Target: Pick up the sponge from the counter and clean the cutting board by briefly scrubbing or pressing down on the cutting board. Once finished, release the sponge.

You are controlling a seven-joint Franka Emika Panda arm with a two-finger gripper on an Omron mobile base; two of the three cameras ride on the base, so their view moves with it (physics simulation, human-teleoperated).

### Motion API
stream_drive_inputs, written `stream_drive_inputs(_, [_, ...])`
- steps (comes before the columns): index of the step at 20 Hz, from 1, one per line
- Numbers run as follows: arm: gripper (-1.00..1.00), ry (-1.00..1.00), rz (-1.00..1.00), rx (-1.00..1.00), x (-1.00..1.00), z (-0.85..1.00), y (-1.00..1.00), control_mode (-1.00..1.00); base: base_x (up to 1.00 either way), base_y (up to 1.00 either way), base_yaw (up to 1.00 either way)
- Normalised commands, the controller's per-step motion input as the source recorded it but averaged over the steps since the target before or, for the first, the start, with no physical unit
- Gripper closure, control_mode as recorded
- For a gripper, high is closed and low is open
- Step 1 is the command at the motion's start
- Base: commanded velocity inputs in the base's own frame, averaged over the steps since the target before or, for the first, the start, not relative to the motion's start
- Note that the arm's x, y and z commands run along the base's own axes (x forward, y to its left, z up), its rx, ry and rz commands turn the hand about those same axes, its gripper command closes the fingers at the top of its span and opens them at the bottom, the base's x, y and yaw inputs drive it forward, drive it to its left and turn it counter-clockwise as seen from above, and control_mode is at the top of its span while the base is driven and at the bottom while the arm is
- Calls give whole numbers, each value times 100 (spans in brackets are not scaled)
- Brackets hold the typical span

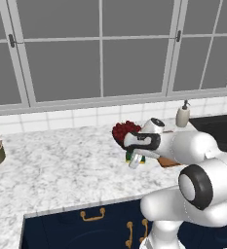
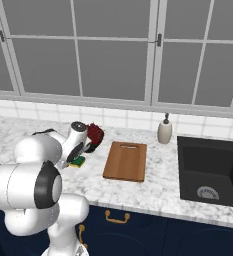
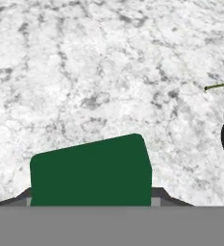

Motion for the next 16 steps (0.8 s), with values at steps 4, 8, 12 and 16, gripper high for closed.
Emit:
stream_drive_inputs(4, [-100,0,21,-8,0,-25,7,-100,0,0,0])
stream_drive_inputs(8, [-100,1,22,0,0,-18,0,-100,0,0,0])
stream_drive_inputs(12, [-100,0,21,0,0,0,0,-100,0,0,0])
stream_drive_inputs(16, [-100,0,21,0,0,24,0,-100,0,0,0])
